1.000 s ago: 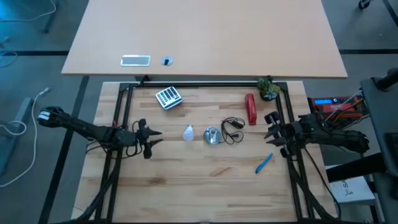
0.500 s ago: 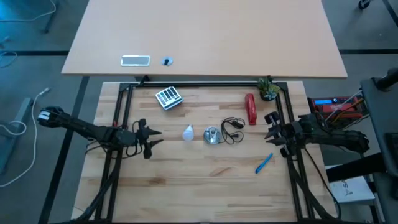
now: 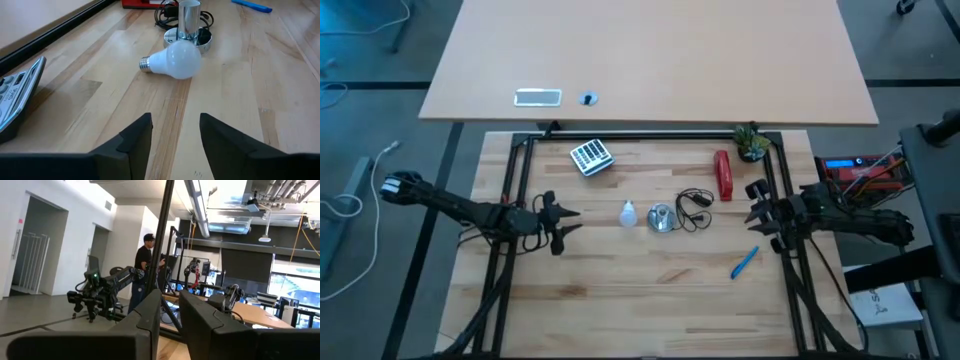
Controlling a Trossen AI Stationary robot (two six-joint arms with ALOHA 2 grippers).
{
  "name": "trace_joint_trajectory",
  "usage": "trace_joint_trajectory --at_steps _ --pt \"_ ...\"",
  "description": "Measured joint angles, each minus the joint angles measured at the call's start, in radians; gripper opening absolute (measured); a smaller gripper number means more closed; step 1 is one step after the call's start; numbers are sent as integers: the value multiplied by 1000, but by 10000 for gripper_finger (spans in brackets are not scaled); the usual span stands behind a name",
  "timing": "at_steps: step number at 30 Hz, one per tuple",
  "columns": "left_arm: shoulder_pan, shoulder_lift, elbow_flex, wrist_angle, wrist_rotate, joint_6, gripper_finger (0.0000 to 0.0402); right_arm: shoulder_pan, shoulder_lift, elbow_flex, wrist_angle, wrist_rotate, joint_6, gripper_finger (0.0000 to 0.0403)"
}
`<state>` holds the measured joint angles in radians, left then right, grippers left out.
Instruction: Screw lightbulb
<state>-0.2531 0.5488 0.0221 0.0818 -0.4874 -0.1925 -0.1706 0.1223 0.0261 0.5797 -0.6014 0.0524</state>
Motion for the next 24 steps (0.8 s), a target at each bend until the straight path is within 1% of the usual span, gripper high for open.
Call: trace_joint_trajectory --at_steps 7,18,24 --pt "0 0 0 0 0 0 143 0 0 0 0 0 0 73" --pt "0 0 0 0 0 0 128 0 0 0 0 0 0 46" --pt "0 0 0 0 0 0 123 0 0 0 0 0 0 39"
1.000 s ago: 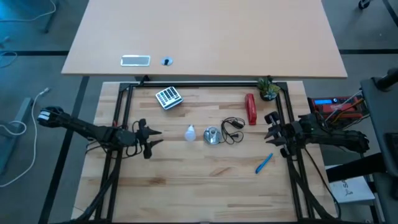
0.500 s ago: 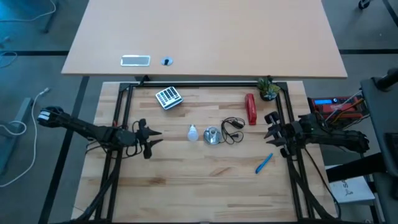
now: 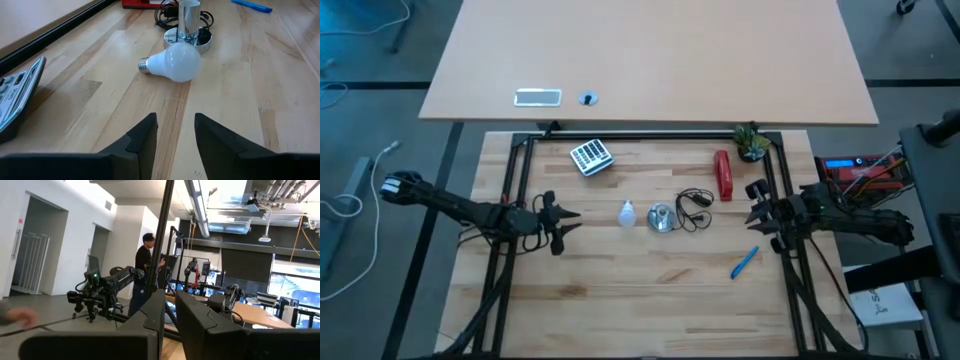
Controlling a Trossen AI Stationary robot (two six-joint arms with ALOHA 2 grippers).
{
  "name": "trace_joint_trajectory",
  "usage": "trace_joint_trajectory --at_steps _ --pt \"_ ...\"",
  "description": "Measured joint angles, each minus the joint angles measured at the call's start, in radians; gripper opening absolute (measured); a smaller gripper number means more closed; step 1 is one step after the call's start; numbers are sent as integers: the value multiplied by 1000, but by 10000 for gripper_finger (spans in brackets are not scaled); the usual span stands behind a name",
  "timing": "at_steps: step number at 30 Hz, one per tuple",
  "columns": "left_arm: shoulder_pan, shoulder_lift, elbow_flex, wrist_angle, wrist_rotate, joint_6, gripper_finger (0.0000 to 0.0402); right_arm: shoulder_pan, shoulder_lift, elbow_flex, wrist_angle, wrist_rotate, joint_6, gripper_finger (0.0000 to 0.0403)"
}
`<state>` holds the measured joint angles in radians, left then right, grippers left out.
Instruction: Screw lightbulb
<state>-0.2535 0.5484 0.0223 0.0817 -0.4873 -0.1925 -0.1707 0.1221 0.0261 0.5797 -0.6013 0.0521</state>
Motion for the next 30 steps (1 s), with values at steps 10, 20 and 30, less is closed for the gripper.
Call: trace_joint_trajectory --at_steps 10,20,30 --pt "0 0 0 0 0 0 121 0 0 0 0 0 0 56" --pt "0 5 0 96 0 -74 141 0 0 0 0 0 0 72" --pt "1 10 2 479 17 -229 158 0 0 0 1 0 0 57"
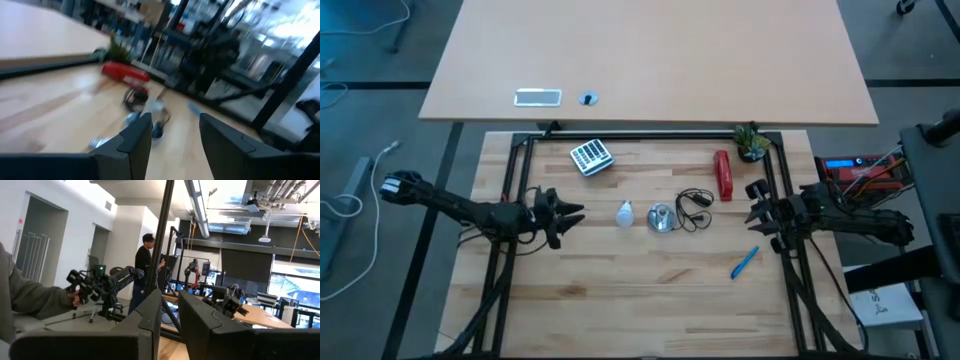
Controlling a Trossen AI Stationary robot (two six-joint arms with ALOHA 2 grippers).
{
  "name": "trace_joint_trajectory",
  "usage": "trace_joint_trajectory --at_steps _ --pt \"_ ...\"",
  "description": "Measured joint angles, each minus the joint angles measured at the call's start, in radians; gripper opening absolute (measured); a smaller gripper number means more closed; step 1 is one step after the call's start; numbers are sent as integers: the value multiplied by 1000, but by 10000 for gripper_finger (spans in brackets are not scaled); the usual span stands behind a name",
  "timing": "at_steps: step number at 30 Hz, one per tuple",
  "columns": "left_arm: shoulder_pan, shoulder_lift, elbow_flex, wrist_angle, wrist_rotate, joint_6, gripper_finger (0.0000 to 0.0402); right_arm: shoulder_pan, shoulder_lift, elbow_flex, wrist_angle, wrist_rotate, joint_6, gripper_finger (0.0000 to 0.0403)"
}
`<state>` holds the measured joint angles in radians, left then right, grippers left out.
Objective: Screw lightbulb
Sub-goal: Insert the white lightbulb into the silver lamp
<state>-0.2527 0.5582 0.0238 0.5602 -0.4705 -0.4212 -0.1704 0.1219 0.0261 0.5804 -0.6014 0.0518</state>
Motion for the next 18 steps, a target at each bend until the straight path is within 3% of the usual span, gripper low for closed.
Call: trace_joint_trajectory --at_steps 11,18 --pt "0 6 0 95 -3 1 159 0 0 0 12 5 14 39" --pt "0 24 -1 133 -20 41 147 0 70 0 -24 116 141 50"
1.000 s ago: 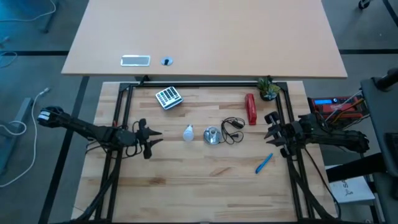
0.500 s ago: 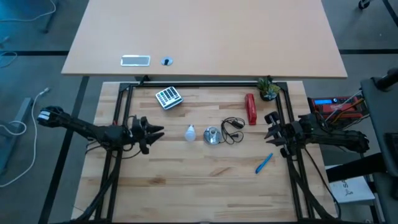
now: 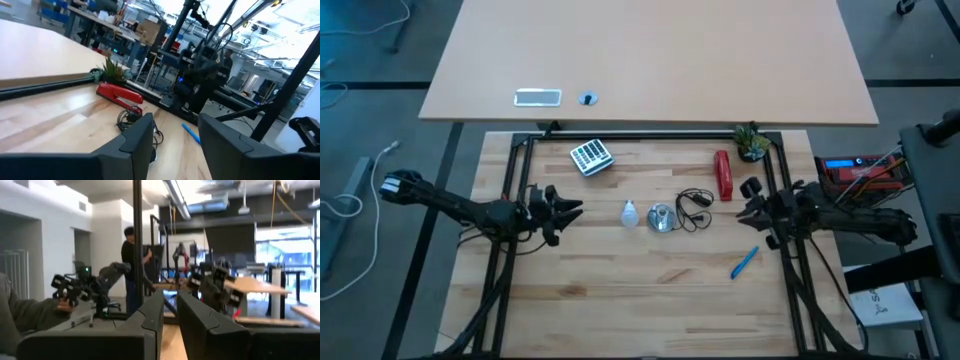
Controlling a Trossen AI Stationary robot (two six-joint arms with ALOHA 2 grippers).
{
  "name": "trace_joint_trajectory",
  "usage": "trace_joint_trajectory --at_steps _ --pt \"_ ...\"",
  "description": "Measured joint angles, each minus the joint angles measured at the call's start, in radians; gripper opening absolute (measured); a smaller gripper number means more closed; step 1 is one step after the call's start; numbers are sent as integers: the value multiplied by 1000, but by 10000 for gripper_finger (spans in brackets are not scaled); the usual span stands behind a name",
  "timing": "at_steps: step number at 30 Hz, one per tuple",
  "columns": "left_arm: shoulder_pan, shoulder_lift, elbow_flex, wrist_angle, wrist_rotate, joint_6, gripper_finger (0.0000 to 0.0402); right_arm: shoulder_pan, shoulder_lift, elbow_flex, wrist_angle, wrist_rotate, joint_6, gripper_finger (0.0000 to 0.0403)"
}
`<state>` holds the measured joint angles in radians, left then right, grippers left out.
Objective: Screw lightbulb
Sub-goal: Insert the white lightbulb into the silver lamp
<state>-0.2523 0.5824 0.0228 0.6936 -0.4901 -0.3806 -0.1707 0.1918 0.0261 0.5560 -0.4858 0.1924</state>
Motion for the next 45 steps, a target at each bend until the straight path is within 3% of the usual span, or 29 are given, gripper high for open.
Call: trace_joint_trajectory --at_steps 6,12,15,22,30,34,38,45 --pt "0 34 0 153 -26 12 138 0 125 92 -37 50 29 64" --pt "0 73 -1 273 -33 125 130 0 284 302 -310 138 6 73" --pt "1 86 -1 303 -99 129 127 0 360 401 -419 176 -21 73" --pt "1 130 -1 301 -122 106 116 0 494 536 -432 173 -104 56" --pt "1 222 0 301 -130 106 106 0 580 590 -433 173 -174 40" --pt "1 298 52 236 -133 85 104 0 611 601 -433 173 -192 40" --pt "1 401 161 128 -220 83 99 0 633 606 -426 172 -170 49" --pt "14 595 409 -255 -361 -30 86 0 648 609 -417 173 -152 67"
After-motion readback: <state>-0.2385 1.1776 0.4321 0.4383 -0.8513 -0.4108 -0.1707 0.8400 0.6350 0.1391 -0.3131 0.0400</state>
